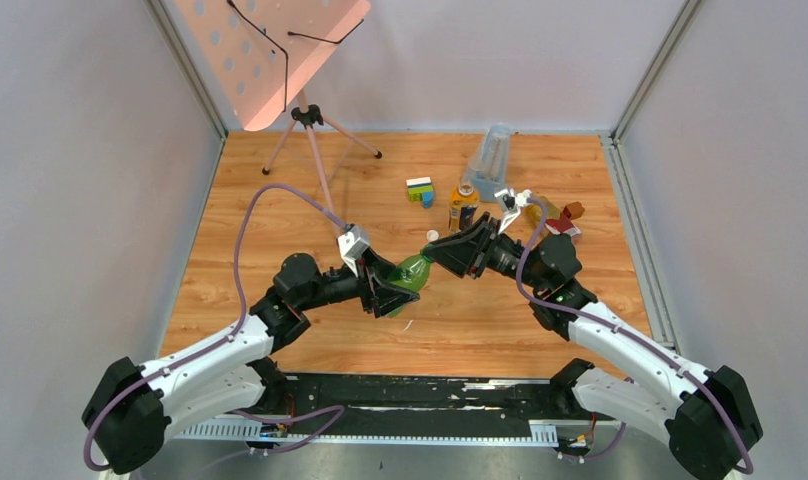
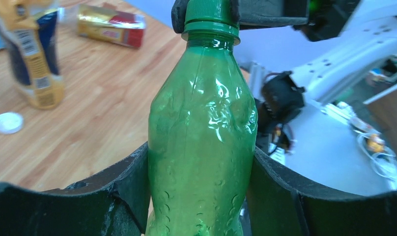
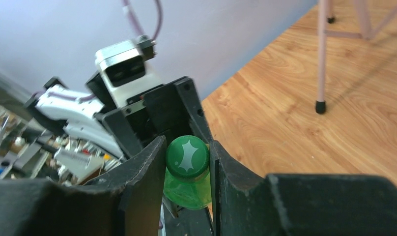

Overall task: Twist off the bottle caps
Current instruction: Unscrew the bottle cap from the plastic bottle.

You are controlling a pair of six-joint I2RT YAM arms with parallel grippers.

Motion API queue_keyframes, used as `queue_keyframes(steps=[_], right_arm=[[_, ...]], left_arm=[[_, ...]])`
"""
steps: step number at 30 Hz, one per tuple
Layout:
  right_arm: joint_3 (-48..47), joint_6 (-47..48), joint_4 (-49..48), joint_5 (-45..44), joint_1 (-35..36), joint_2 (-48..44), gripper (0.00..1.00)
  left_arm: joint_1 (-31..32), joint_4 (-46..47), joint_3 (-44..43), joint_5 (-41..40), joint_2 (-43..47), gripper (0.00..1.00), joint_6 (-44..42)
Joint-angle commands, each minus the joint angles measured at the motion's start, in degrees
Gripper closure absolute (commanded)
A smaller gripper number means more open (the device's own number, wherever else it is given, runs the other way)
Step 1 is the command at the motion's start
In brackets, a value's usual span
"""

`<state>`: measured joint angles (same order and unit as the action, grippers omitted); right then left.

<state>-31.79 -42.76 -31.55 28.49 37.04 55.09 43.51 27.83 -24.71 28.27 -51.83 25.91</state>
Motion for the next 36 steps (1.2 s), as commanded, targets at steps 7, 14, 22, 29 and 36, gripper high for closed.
queue_keyframes(steps=[7,14,22,29,36], right_arm=[[-2.40,-0.55,-17.62,40.61,-2.13,2.23,1.00],[-4.44,11.02,0.13,31.45,-2.67,-1.39,0.98],[-8.66,7.09,21.73,2.05,-3.01,-7.40,0.22],[-6.93,-1.90,21.07,-3.24,-3.11,-7.83,0.23],[-8.11,-4.07,22.65,-1.63,-3.29,-3.32,0.30]], left_arm=[[-4.74,31.71,1.61,17.11,-3.50,1.00,17.46],[-4.92,36.11,0.98,20.17,-5.58,1.00,19.93],[-4.84,-3.70,-5.85,10.95,1.53,1.00,-2.00],[-0.12,-24.45,-10.74,-1.71,4.27,1.00,-14.92],[6.65,-30.79,-13.32,-14.77,2.64,1.00,-21.16]])
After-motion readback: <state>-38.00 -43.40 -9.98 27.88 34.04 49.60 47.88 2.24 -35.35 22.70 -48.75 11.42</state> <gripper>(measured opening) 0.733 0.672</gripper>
